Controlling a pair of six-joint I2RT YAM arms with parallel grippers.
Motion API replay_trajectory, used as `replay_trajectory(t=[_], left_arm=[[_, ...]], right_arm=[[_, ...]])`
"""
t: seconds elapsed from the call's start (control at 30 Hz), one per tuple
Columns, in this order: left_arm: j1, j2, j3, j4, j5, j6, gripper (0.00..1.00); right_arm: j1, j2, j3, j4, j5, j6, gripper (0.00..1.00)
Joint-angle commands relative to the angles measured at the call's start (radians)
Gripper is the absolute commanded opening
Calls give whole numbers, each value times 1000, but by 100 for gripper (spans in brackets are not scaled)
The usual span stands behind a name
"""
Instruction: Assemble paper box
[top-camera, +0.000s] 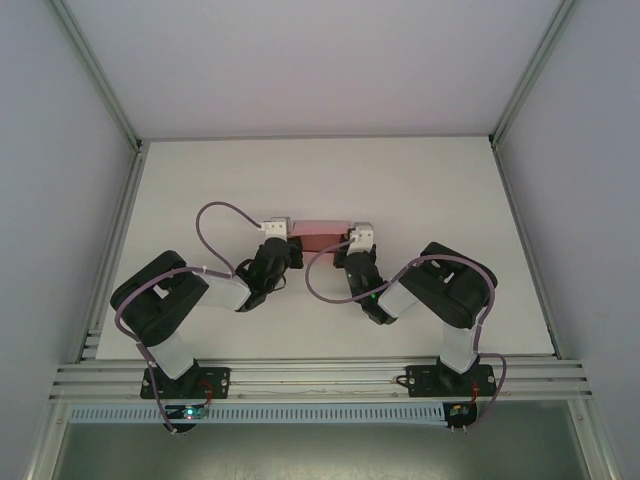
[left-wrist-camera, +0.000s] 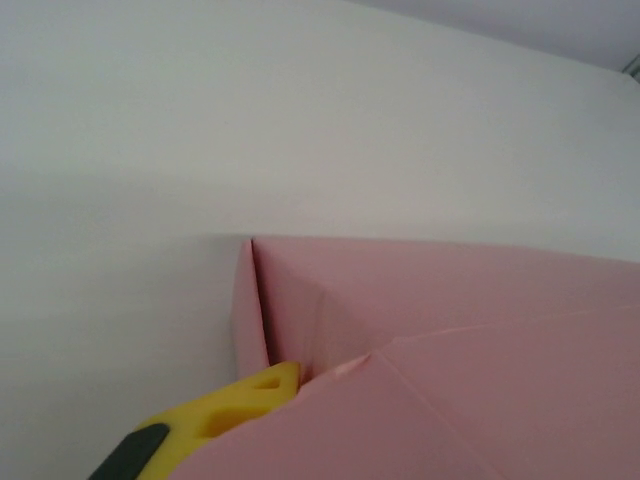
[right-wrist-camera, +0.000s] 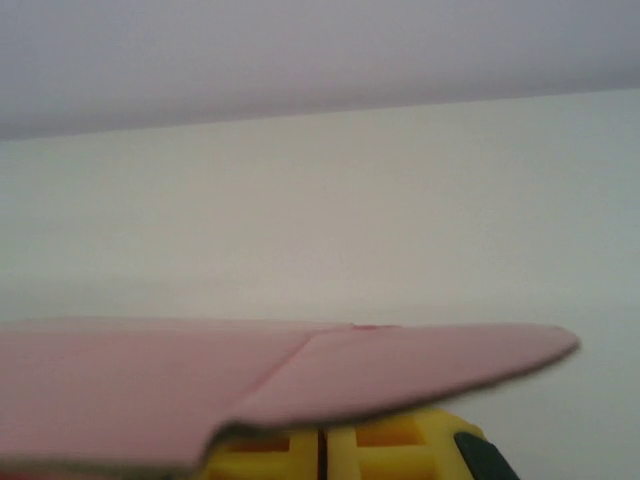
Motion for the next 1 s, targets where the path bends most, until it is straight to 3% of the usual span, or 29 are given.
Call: replay_trajectory(t=[0.0,0.23,0.37,0.47,0.57,0.73,0.87,0.97], left_arm=[[-16,-2,-18,-87,18,14,19],[-18,-102,-1,-200,38,33,35],[-18,-171,1,-296,-9,77,69],[-17,-217,0,-387,-41,106,83],[-18,-278,-16,-441,27,131,100],[-18,-441,-54,-465,177,152,100],[-17,-565,17,-635,52,65,100],[16,-561,117,-791,-10,-27,100]], right_arm=[[9,10,-27,-104,5,-20,8],[10,9,-18,-153,29,-16,7],[12,9,-19,-167,39,-18,7],[12,11,-18,-173,41,-21,7],[12,11,-8,-195,46,-22,7],[11,16,2,-210,45,-18,6],[12,8,-2,-211,41,-17,6],[12,6,-1,-210,31,-23,7]])
